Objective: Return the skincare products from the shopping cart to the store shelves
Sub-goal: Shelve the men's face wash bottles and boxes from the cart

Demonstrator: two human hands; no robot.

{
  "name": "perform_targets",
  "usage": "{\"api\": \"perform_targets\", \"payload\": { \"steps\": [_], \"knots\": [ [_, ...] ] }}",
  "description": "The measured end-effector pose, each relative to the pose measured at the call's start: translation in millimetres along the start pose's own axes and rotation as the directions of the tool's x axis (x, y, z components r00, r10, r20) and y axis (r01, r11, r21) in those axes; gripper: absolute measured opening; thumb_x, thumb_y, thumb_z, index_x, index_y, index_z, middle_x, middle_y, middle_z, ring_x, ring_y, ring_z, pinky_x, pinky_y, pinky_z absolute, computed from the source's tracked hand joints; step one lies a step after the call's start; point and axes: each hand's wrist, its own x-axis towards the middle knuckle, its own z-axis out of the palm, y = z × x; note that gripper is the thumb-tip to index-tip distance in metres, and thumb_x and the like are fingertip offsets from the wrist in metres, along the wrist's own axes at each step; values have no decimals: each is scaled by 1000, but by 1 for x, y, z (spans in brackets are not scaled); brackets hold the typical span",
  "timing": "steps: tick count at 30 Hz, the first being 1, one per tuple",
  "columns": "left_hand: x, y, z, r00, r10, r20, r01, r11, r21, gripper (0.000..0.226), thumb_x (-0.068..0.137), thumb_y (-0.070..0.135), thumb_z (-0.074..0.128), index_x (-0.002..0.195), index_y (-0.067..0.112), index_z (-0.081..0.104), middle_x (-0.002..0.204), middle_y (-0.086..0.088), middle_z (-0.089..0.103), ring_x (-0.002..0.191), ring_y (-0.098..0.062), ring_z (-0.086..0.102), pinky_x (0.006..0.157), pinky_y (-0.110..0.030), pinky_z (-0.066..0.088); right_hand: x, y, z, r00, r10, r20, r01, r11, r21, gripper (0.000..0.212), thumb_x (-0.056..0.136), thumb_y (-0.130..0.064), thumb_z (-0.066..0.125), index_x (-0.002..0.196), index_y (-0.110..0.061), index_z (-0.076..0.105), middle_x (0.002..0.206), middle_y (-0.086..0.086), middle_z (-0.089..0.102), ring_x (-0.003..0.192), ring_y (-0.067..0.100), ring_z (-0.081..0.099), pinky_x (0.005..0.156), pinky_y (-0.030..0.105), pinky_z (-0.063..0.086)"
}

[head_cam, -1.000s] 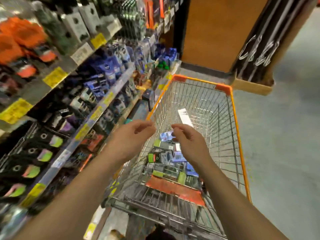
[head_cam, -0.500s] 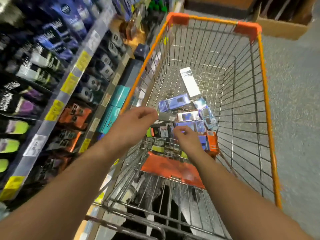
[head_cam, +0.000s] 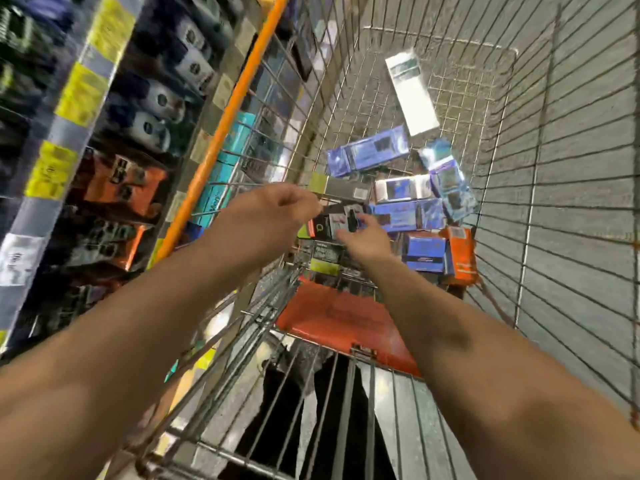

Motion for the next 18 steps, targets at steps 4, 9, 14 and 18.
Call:
{"api": "perform_targets", "payload": {
  "steps": [4, 9, 14, 18],
  "knots": [
    [8, -2, -1, 1000, -15, -9, 14, 1000, -6, 19, 80, 60, 62, 91, 48, 73, 87, 7, 77, 90, -18, 74, 90, -50, 60, 9, -3, 12, 998, 28, -52, -24, 998, 62, 68, 87, -31, 81, 145, -17, 48, 134, 7, 65, 122, 29, 63, 102, 33, 49],
    [10, -5, -2, 1000, -2, -3, 2, 1000, 0, 20, 87, 53, 62, 98, 42, 74, 98, 15, 74, 88, -12, 72, 88, -48, 61, 7, -5, 20, 997, 24, -71, -21, 999, 35, 53, 91, -31, 77, 136, -13, 55, 127, 7, 67, 112, 27, 65, 97, 35, 52],
    [0, -9, -5, 1000, 26, 17, -25, 1000, -16, 24, 89, 52, 61, 98, 33, 73, 107, 13, 72, 93, -16, 70, 91, -49, 59, -10, -12, 26, 991, -77, -112, 79, 997, 13, 35, 89, -27, 80, 105, -17, 50, 106, 3, 64, 90, 22, 63, 80, 35, 53],
    [-11, -13, -10, 1000, 17, -10, -18, 998, -66, 39, 68, 64, 59, 96, 41, 72, 93, 8, 74, 92, -19, 70, 91, -51, 58, -34, -24, 26, 980, -134, -148, 137, 991, 6, 31, 91, -21, 78, 99, -19, 48, 100, 1, 62, 88, 21, 61, 76, 28, 45]
  ]
}}
